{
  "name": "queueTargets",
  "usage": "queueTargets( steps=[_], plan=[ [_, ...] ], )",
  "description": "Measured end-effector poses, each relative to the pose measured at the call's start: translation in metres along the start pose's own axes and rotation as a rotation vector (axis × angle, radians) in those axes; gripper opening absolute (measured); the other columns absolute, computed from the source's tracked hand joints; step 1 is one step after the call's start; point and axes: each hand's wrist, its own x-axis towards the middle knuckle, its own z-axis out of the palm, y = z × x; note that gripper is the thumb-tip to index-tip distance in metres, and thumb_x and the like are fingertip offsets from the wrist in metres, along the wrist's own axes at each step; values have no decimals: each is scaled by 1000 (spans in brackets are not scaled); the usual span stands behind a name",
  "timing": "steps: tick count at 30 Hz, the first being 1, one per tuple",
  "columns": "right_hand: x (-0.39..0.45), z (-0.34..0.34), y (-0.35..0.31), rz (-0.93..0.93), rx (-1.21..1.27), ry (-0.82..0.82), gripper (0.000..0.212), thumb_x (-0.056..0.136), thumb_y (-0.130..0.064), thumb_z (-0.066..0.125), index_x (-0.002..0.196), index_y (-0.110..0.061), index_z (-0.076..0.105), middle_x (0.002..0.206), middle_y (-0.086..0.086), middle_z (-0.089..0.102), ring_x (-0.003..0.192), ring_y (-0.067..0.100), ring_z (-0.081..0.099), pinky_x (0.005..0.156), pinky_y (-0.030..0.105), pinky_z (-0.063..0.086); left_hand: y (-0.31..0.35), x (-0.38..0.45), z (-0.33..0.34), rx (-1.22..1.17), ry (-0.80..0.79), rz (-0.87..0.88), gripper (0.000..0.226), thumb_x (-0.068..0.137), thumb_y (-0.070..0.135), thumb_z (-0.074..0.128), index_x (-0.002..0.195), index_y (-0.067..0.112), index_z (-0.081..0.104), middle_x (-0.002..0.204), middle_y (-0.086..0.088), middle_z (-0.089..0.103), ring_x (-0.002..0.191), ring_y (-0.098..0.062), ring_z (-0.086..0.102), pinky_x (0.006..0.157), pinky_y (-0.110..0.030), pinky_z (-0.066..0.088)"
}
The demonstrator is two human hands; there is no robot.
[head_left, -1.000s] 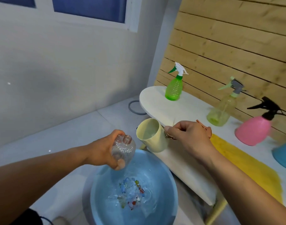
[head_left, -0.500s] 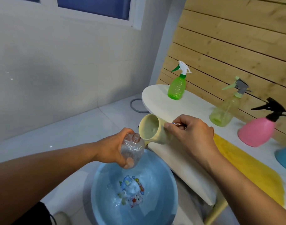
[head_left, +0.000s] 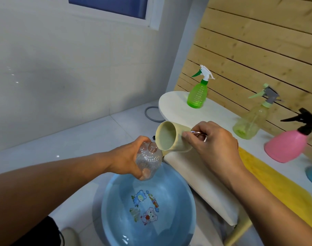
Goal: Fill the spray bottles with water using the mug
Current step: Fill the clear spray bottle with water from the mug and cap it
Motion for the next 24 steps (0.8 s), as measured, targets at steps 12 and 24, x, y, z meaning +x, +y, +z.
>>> queueTargets(
  steps=[12,24],
  plan=[
    [-1,2,-2,-87,-5,47,20,89,-45,68,81,-27,64,80,-8,57,74,14,53,61,32,34,5,0,-1,34,-3,-2,108,61,30,97,139,50,25,128,13,57,117,-13,60,100,-42,55],
    [-4,0,-5,-181,-100,93,24,92,-47,64,86,-25,66,85,-4,59,78,22,60,65,38,49,6,-1,-1,47,-15,-3,108,60,31,96,137,52,24,130,11,57,118,-17,60,100,-46,56]
  ],
)
